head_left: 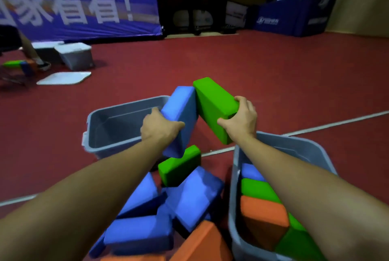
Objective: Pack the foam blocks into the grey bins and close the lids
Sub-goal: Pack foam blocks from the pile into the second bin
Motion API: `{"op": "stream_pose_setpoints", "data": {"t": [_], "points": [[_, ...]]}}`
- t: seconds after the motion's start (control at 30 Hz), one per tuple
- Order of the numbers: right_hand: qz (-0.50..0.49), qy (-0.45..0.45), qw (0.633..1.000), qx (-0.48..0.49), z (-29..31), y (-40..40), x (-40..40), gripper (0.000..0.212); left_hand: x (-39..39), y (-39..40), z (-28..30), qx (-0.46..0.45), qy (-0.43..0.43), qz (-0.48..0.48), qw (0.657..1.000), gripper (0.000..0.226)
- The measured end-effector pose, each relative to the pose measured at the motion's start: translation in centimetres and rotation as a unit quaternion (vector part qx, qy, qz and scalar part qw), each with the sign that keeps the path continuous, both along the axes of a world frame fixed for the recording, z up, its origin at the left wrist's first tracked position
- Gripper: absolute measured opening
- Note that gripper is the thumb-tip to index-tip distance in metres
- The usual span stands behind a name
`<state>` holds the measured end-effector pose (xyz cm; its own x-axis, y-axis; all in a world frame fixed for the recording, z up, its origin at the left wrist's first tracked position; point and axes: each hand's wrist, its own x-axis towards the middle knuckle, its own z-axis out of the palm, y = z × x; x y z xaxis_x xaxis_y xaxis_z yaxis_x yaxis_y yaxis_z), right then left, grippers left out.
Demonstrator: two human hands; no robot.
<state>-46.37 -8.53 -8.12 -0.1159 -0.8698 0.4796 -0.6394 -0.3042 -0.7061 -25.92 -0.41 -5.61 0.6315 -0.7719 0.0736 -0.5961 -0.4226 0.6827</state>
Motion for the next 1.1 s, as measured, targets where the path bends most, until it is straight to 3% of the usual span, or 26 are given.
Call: {"op": "stream_pose_setpoints", "data": {"t": [0.23,0.37,0.5,0.8,1.0,1.1], "points": [[-0.078,0.016,0.996,-0.048,2.2,-0.4,-14.9,0.073,-10.7,-4.7,2.0,-0.068,-0.035,-0.088,0.993,0.066],[-0.089,0.112,0.989,-0.04,1.2,-0.9,-23.2,0.072,-14.7,-7.7,1.1,-0.095,-0.056,-0.169,0.979,0.066],[-0.058,0.209,0.976,0.004,-1.2,-1.6,-28.3,0.073,-18.5,-9.7,-1.5,-0.102,-0.131,-0.269,0.949,0.065],[0.055,0.361,0.924,0.113,-6.5,-5.4,-30.2,0.089,-24.0,-14.6,-7.6,-0.066,-0.229,-0.418,0.876,0.068],[0.081,0.342,0.922,0.164,-9.5,-8.9,-30.2,0.087,-26.4,-17.8,-10.9,-0.031,-0.242,-0.482,0.841,0.069],[0.094,0.392,0.901,0.16,-11.2,-10.2,-29.2,0.083,-26.7,-19.0,-13.2,-0.012,-0.25,-0.506,0.825,0.061]]}}
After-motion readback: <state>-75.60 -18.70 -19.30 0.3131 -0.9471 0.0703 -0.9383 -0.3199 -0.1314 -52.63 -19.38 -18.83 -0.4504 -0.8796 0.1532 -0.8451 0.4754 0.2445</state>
